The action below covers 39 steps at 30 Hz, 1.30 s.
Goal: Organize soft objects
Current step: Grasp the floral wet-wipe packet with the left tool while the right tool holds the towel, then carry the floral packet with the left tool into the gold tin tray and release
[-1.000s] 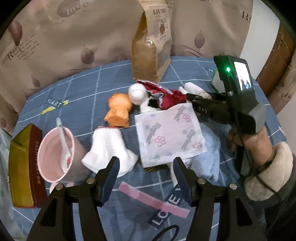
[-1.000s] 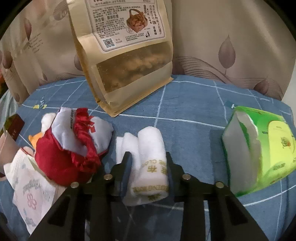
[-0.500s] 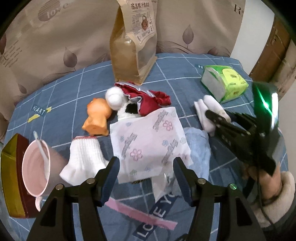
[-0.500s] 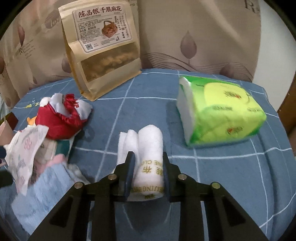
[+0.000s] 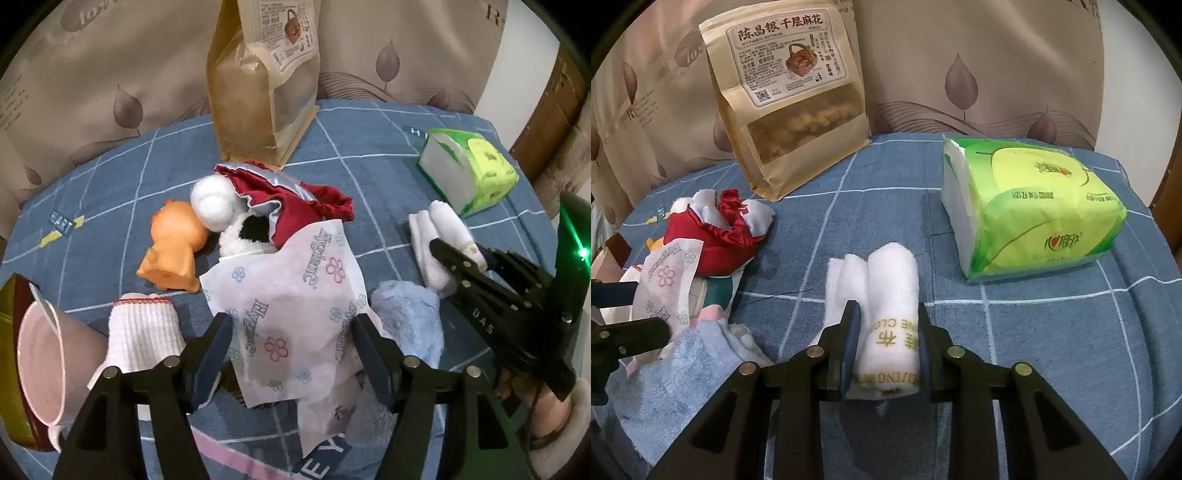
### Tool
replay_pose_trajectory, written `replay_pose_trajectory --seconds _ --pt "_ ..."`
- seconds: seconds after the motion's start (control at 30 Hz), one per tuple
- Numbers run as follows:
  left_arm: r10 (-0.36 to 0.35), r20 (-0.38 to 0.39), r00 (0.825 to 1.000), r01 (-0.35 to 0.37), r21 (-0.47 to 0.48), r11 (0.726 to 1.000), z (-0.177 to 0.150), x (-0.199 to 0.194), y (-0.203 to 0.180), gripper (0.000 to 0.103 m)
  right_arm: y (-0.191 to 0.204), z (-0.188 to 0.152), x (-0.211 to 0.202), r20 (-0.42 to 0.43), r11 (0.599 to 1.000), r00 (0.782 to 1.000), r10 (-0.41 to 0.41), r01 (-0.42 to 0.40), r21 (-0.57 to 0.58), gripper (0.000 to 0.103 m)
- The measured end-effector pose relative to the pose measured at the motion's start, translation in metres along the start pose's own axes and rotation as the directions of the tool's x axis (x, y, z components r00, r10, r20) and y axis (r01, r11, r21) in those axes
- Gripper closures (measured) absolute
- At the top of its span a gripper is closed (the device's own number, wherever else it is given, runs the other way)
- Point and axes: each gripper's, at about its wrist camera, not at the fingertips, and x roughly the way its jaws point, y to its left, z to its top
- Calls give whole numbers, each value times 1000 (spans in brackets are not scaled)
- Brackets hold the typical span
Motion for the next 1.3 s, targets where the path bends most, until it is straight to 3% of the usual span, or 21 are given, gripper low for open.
replay_pose_trajectory --seconds 0.07,0.13,0.2,0.23,0.47,0.8,1.03,1.3 --pt "-20 4 1000 21 -5 1000 0 -1 2 35 0 0 0 0 1000 1000 1 -1 1 77" --pt "-60 4 998 60 -3 998 -1 -4 3 64 0 0 0 -4 1000 1000 3 -3 4 77" --pt "-74 10 997 74 6 997 -1 -10 3 78 -1 1 0 -4 1000 1000 7 -7 8 76" --pt "-71 17 997 71 19 997 -1 -14 1 81 -2 1 0 -4 1000 1000 7 -7 8 76" --pt "-90 60 994 86 64 994 -1 -45 -4 83 -1 2 -1 -4 1000 1000 5 -5 6 76" --pt "-70 109 992 66 40 997 1 -78 14 83 -1 2 0 -5 1000 1000 -1 1 2 76" --pt "-15 126 992 16 -9 1000 -2 -94 45 83 -1 1 0 -4 1000 1000 -5 5 -2 76" --pt "99 157 983 -83 -104 991 -7 -117 104 83 0 1 0 -5 1000 1000 -7 7 -4 76"
